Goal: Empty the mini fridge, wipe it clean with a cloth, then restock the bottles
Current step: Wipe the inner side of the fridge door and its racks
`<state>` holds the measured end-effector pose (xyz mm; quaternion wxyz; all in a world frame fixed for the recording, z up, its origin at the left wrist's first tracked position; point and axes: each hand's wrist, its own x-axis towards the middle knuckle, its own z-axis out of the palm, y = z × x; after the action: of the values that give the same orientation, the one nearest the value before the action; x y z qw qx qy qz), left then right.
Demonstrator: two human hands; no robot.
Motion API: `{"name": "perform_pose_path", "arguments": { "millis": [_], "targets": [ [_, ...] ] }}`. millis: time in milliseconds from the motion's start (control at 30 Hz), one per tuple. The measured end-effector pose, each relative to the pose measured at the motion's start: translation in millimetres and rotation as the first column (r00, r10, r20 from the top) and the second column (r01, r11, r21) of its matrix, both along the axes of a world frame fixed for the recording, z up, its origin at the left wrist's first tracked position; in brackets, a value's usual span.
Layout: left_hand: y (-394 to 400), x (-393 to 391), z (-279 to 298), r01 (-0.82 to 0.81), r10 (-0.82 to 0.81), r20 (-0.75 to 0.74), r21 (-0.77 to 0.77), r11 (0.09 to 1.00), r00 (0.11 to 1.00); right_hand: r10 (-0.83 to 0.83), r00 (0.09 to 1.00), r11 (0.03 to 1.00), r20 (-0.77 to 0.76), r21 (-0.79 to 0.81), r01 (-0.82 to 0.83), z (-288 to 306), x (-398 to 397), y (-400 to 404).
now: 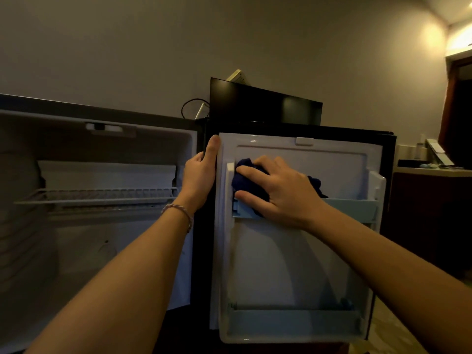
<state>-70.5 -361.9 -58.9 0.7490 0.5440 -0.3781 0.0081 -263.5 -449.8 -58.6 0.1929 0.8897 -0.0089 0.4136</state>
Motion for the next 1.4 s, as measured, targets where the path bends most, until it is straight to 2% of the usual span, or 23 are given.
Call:
{"name": "perform_pose_path", "arguments": {
  "millis": [200,567,767,833,933,1100,1400],
  "targets": [
    [0,-1,0,-0.004,0.004,0.006,0.017,1.0,1.0,-0.048,0.998,0.998,-0.04,-0.035,0.047,1,-4,-2],
    [8,-6,1,0.005,-0.006,0.008,0.036,0.999,1.0,-0.026,0.998,0.999,-0.062,-0.032,0.024,3,-22,-19],
    [4,-2,1,-0.005,0.005,-0.002,0.044,0.999,1.0,-0.077,0.997,0.984,-0.013,0.162,0.078,1,-68,-66],
    [3,-1,0,-0.014,0.014,-0.004,0.029,0.999,1.0,-0.091,0.996,0.98,-0.009,0.176,0.091,2,-75,-72],
    [2,2,0,-0.001,0.001,0.001,0.024,1.0,1.0,-0.081,0.996,0.991,-0.032,0.104,0.084,3,-65,-59],
    [2,4,-1,0.01,-0.01,0.003,0.033,0.999,1.0,-0.015,0.997,0.986,-0.079,-0.167,0.002,-1,-30,-26],
    [4,-1,0,0.024,-0.024,-0.004,0.017,1.0,1.0,0.074,0.997,0.982,0.035,-0.179,-0.067,-3,2,-6]
  ]
}}
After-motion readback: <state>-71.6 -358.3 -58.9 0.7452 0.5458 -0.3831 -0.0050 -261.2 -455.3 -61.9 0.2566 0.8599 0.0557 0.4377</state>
